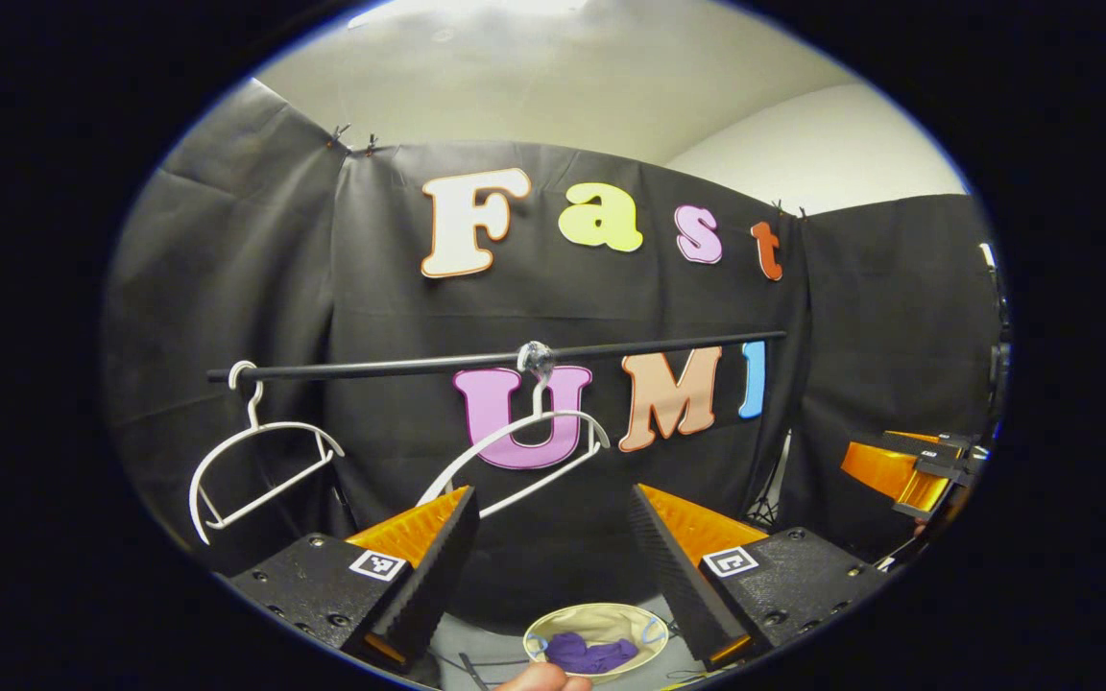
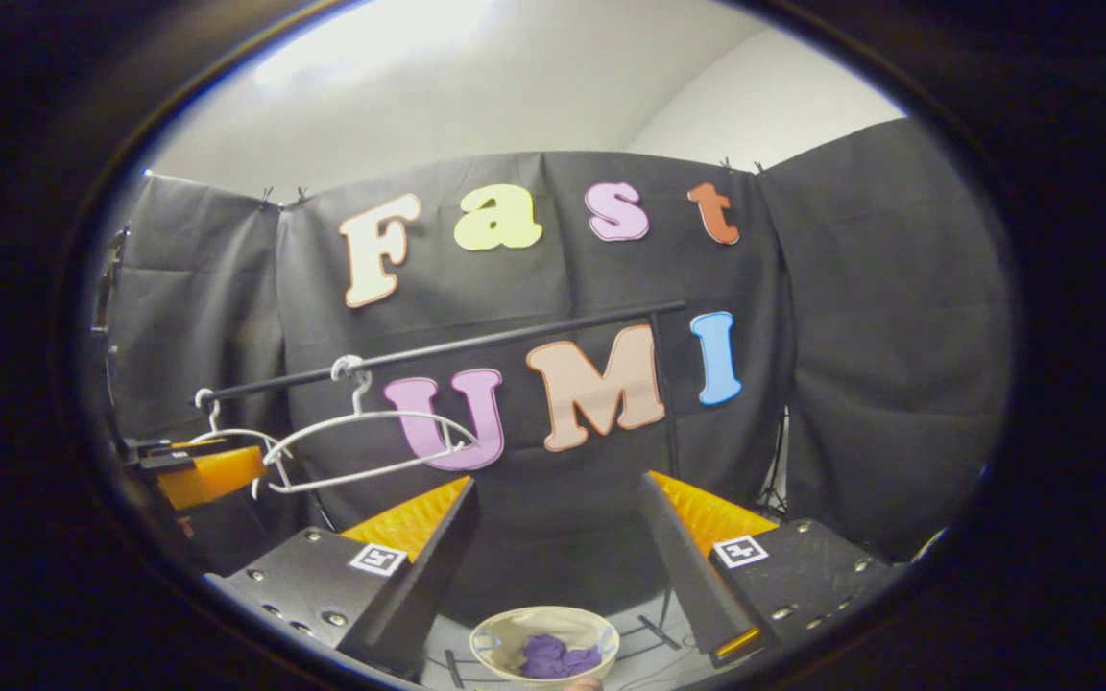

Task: Grasp the clothes on the hanger with both hands and then place them into the laundry hamper below.

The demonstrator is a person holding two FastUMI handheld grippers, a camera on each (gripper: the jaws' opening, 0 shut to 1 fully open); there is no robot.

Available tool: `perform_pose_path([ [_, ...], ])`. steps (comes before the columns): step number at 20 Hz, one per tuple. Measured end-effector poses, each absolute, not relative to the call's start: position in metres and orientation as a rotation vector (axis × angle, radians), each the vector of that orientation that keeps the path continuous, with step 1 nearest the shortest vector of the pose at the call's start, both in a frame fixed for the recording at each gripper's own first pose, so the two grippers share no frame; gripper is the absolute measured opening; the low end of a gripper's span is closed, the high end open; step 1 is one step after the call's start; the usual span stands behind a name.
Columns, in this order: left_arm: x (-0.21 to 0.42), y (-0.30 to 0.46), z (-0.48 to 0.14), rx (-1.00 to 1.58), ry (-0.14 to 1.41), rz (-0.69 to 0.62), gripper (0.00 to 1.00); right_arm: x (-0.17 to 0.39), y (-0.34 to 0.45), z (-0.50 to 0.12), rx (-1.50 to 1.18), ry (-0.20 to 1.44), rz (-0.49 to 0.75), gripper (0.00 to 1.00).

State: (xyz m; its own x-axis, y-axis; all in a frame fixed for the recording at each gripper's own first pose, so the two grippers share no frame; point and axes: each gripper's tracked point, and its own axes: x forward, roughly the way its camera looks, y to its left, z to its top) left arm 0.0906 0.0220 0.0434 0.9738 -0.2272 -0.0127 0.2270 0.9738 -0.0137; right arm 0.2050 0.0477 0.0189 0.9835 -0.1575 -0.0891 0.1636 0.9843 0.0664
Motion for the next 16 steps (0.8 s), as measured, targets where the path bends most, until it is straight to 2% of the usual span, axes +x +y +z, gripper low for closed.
perform_pose_path([
  [1, 0.086, 0.022, 0.036, -0.006, 0.027, -0.237, 0.97, 0.2, 0.048, 0.016, 0.06, 0.082, -0.163, 0.96],
  [2, 0.079, 0.02, 0.025, 0.001, 0.038, -0.251, 0.97, 0.194, 0.049, 0.012, 0.045, 0.079, -0.157, 1.0],
  [3, 0.072, 0.017, 0.015, 0.011, 0.05, -0.263, 0.97, 0.188, 0.052, 0.004, 0.032, 0.089, -0.144, 1.0],
  [4, 0.067, 0.017, 0.006, 0.018, 0.058, -0.27, 0.97, 0.183, 0.053, -0.006, 0.013, 0.099, -0.142, 0.96],
  [6, 0.061, 0.017, -0.012, 0.026, 0.098, -0.284, 0.97, 0.172, 0.046, -0.021, -0.019, 0.12, -0.166, 1.0],
  [8, 0.059, 0.014, -0.022, 0.038, 0.127, -0.31, 0.97, 0.168, 0.053, -0.029, -0.017, 0.132, -0.16, 0.96],
  [10, 0.06, 0.021, -0.021, 0.049, 0.116, -0.302, 0.97, 0.168, 0.06, -0.032, -0.031, 0.138, -0.144, 0.96],
  [11, 0.062, 0.023, -0.02, 0.04, 0.107, -0.308, 0.97, 0.168, 0.063, -0.033, -0.039, 0.139, -0.135, 1.0],
  [13, 0.066, 0.026, -0.017, 0.014, 0.092, -0.317, 0.97, 0.169, 0.065, -0.03, -0.037, 0.137, -0.14, 0.96],
  [14, 0.068, 0.029, -0.015, 0.008, 0.087, -0.318, 0.97, 0.17, 0.071, -0.029, -0.022, 0.132, -0.132, 1.0],
  [16, 0.074, 0.034, -0.01, -0.003, 0.066, -0.317, 0.96, 0.173, 0.082, -0.024, -0.005, 0.116, -0.113, 0.96],
])
